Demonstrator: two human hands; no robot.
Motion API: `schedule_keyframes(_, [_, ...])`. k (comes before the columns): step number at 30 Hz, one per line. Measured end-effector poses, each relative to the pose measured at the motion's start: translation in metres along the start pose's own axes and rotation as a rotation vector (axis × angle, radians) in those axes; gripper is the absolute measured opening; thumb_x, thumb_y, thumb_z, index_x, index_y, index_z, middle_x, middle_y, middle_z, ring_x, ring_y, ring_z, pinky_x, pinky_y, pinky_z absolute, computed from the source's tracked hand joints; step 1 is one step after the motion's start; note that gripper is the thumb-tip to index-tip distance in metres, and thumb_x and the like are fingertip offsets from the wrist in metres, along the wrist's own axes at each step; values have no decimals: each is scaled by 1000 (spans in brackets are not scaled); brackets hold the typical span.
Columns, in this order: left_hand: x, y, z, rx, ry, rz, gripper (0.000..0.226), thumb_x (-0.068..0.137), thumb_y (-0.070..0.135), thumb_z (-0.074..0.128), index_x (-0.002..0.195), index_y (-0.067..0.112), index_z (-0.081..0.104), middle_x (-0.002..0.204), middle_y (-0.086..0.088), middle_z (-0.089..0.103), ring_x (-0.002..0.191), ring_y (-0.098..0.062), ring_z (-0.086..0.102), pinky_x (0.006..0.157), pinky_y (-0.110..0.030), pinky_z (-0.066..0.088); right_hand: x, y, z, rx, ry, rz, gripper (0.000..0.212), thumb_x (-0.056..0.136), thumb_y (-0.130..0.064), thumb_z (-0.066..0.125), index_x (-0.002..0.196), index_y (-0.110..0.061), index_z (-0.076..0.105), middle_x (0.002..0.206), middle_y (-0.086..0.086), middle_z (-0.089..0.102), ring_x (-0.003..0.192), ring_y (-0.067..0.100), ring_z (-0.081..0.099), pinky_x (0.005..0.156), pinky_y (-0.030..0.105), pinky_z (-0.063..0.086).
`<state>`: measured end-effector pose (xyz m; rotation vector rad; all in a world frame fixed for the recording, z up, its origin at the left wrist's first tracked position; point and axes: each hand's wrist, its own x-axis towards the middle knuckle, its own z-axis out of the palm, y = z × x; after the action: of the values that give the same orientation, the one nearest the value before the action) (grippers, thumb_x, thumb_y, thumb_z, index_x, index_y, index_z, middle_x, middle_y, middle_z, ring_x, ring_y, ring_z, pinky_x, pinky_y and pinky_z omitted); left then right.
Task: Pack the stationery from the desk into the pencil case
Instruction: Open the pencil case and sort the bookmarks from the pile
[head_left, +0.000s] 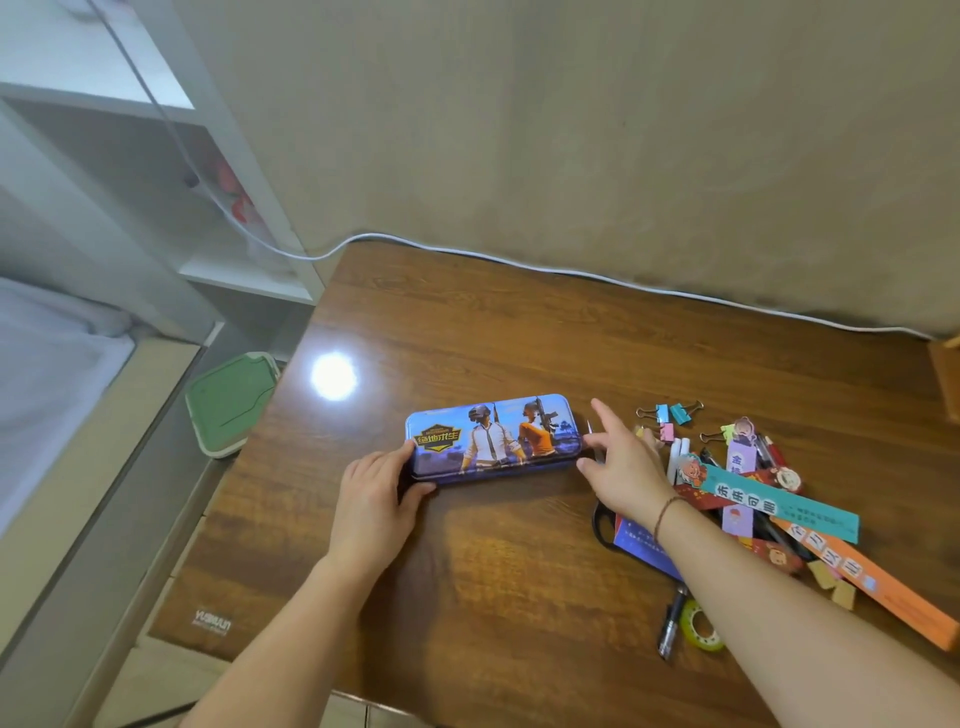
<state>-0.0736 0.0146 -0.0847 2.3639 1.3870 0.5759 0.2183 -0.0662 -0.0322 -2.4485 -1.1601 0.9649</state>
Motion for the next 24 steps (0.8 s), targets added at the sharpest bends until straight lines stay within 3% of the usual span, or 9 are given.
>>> schedule_keyframes(3, [6,1,-9,-3,-7,-19,52,83,51,56,121,17,62,99,3,71,93,-20,61,85,-33,43,3,0,-1,37,-9,32,61,93,-26,55,149,-27,31,143,-15,49,146,37,6,117,57,8])
schedule_keyframes(6, [23,7,-16,-219,12,-217,42,82,54,53,119,34,58,83,21,68,79,-4,64,72,-27,49,2,-1,-3,43,27,-26,66,94,-23,53,151,-28,21,125,-13,64,141,28,26,117,50,6])
schedule_keyframes(9, [45,15,-15,-400,34,-509,32,85,55,48,108,37,60,76,16,68,77,-8,68,73,-36,57,5,-4,-5,-6,49,-50,51,94,-26,52,143,-25,39,121,-11,67,139,22,33,118,50,8])
schedule_keyframes(11, [59,19,-14,-416,49,-581,34,89,58,45,91,30,64,69,9,70,72,-11,68,74,-40,57,9,-5,-6,-77,56,-80,37,95,-27,50,131,-25,54,119,-10,68,139,16,35,118,52,7])
schedule_keyframes(14, [77,20,-13,-391,12,-622,35,91,55,47,87,26,64,71,2,72,76,-20,68,73,-37,52,15,-12,-8,-138,75,-79,31,93,-24,46,117,-30,65,120,-6,67,134,13,41,118,50,5])
schedule_keyframes(17, [87,17,-10,-331,-156,-616,35,92,37,58,120,18,65,92,-8,72,90,-26,66,73,-32,46,20,-19,-7,-188,116,-64,21,91,-28,53,104,-30,70,100,-9,73,117,15,54,117,50,8])
schedule_keyframes(19, [87,17,-10,-306,-216,-590,39,92,32,59,128,16,61,88,-5,70,87,-23,63,72,-31,45,22,-24,-5,-224,153,-32,14,90,-36,58,96,-32,70,91,-10,73,106,18,58,112,48,22])
schedule_keyframes(22, [82,16,-13,-273,-194,-571,25,89,29,65,112,20,64,77,4,64,80,-19,60,67,-27,40,22,-31,-3,-307,236,20,17,87,-48,60,81,-34,67,81,-9,69,100,20,52,87,39,37])
schedule_keyframes(24, [75,14,-15,-232,-172,-564,14,83,28,70,90,23,60,72,11,61,76,-17,60,58,-24,38,22,-35,-3,-329,257,35,19,87,-48,61,78,-32,67,81,-7,68,100,20,52,83,38,38])
